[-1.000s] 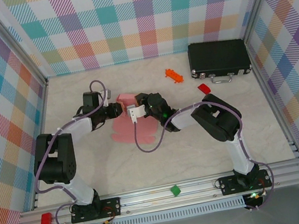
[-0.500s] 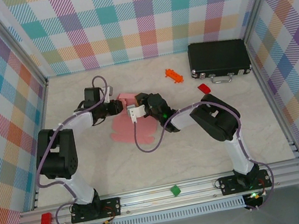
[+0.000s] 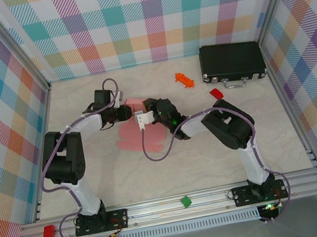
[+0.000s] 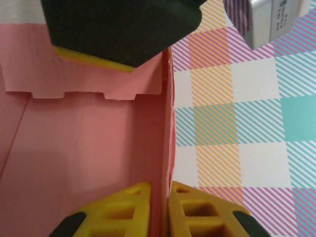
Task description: Fold the paper box
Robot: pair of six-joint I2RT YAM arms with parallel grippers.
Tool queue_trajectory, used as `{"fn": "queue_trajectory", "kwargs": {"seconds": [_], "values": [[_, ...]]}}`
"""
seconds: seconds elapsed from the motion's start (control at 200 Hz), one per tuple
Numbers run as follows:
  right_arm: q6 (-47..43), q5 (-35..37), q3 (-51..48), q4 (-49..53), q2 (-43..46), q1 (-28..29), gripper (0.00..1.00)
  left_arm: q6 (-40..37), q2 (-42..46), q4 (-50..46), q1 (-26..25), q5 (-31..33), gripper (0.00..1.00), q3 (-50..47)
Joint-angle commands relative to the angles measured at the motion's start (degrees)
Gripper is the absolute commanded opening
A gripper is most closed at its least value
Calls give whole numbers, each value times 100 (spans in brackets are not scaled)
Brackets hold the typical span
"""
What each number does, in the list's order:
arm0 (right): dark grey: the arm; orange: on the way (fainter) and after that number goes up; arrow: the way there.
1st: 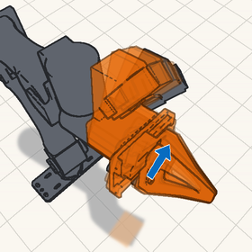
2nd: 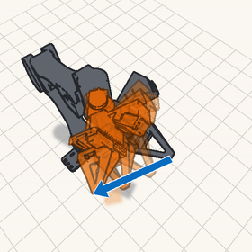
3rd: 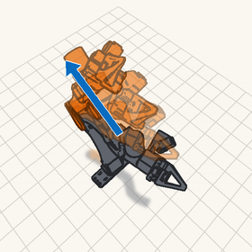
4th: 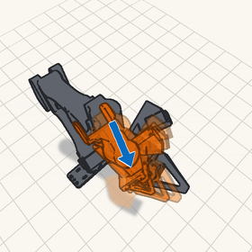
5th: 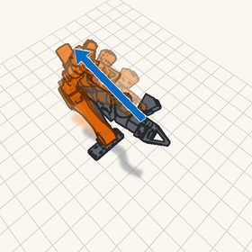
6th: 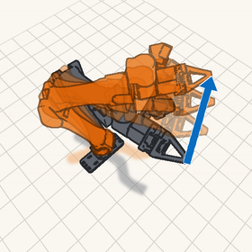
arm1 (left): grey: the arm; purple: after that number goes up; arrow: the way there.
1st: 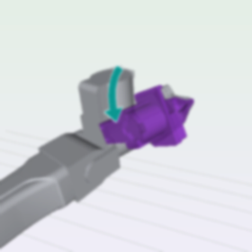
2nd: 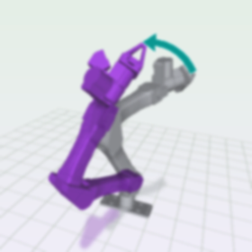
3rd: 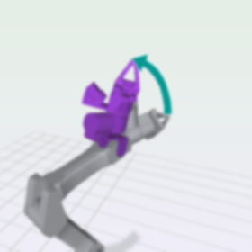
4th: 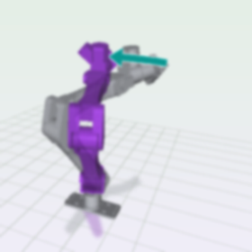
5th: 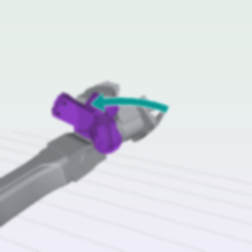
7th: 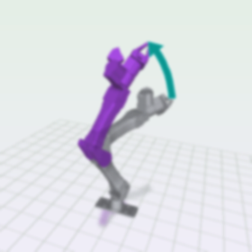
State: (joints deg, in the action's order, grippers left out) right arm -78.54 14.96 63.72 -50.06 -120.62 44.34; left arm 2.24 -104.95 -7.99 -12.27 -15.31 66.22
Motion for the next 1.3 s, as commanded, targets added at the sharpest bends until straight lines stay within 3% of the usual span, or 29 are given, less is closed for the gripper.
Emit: {"fn": "queue_trajectory", "kwargs": {"seconds": [0.0, 0.34, 0.915, 1.295], "values": [[-21, -81, 114, 65, -134, 58, 16, -43, -109, -222, -34, 129, 31, 207], [-12, -81, 138, 93, -135, 58, 16, -66, -198, -211, -56, 97, 29, 318], [101, -20, 124, 72, -111, 94, 23, -135, 141, 220, -249, 480, 7, -64], [343, 121, -50, -122, 162, 156, 61, -248, 398, 160, -320, 888, 5, -285]]}}
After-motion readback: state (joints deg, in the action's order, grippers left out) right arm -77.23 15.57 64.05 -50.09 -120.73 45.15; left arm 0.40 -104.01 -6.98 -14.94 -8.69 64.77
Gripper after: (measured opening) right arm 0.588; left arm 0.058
